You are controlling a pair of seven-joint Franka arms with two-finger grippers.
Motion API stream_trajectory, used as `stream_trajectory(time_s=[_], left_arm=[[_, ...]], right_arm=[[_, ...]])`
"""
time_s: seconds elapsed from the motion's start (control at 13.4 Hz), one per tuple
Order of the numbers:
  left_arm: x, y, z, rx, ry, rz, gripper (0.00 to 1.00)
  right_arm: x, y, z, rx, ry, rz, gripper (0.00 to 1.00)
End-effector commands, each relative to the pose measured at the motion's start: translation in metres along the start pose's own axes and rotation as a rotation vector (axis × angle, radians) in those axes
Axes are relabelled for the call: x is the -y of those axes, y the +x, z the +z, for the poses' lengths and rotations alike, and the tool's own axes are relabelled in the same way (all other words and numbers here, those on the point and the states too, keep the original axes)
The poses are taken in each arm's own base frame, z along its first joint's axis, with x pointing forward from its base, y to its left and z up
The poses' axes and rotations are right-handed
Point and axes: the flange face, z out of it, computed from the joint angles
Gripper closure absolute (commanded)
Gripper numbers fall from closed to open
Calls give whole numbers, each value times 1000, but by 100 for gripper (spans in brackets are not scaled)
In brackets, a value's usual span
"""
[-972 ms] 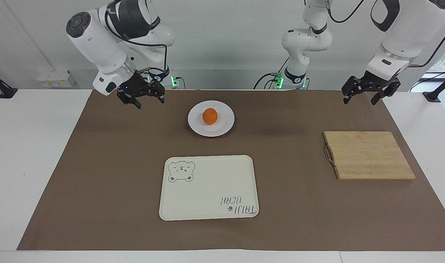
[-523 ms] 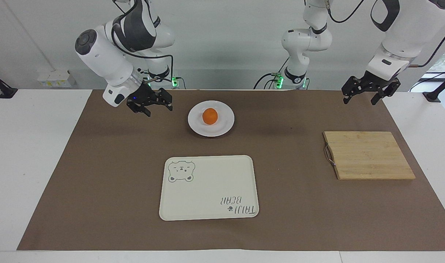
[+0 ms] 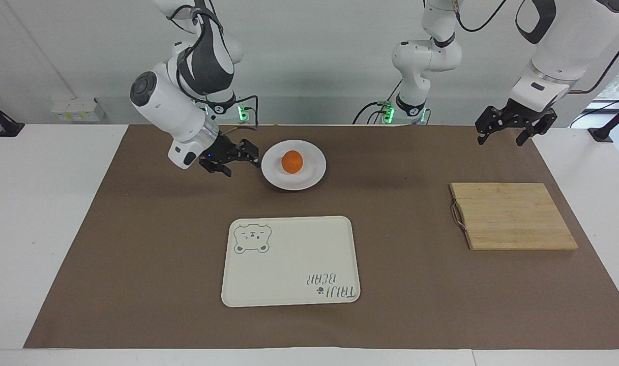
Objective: Place orange and plate with both arms
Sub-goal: 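Reach the right gripper to the rim of the white plate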
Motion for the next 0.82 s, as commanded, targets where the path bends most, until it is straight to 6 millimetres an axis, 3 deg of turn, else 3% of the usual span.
stream_trajectory(time_s=[0.0, 0.45, 0.75], left_arm=[[2, -1, -1, 11, 13, 7, 0], [2, -1, -1, 11, 13, 7, 0], [2, -1, -1, 11, 13, 7, 0]], right_arm=[[-24, -10, 48, 15, 91, -64, 0], [-80, -50, 131, 46, 256, -113, 0], [-90, -74, 153, 70, 301, -49, 0]])
